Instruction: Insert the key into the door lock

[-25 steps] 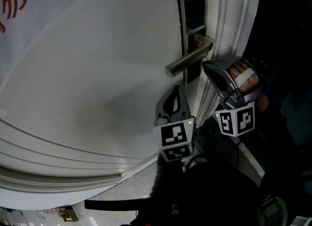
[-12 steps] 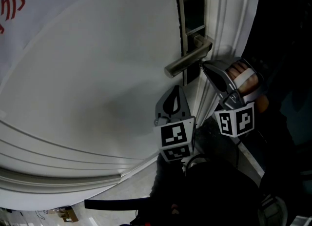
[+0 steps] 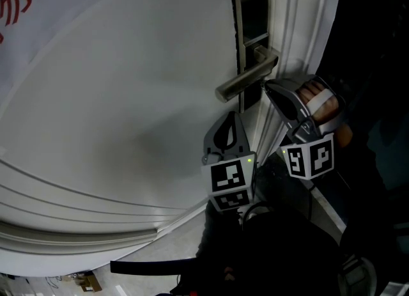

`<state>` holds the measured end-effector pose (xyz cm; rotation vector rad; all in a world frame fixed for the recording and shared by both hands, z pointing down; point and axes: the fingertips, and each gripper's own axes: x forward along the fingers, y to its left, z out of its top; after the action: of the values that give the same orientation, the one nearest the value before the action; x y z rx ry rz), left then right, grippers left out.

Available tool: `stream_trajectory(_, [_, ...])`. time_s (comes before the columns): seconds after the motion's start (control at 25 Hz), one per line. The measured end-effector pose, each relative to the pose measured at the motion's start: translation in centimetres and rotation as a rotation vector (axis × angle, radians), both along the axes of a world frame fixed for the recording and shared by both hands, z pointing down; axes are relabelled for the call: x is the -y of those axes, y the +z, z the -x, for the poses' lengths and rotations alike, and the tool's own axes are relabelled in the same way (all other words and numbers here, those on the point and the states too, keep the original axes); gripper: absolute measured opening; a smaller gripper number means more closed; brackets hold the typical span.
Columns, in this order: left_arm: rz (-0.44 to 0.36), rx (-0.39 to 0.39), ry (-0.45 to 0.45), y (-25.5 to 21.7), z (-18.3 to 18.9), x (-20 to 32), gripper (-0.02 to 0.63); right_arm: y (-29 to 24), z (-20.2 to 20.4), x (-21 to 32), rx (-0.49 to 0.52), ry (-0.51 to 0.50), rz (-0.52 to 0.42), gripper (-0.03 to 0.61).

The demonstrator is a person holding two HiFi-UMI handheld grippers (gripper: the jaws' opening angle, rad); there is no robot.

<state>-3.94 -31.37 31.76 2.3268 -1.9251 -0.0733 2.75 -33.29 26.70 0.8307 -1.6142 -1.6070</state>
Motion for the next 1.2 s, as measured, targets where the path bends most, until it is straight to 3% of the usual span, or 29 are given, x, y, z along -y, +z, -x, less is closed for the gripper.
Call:
stream_trajectory(0.16, [0.001,0.0,0.003,0.01,-0.07,0.07,0.001,0.05,-0.01,0.02,-0.027,0.005,-0.031,0.012])
stream_trajectory(1.2, [0.002,-0.002,0.001,-0.1,0.29,0.37,0.002,0.08,0.37,0.61,-0.014,0.01,-0.018,0.012])
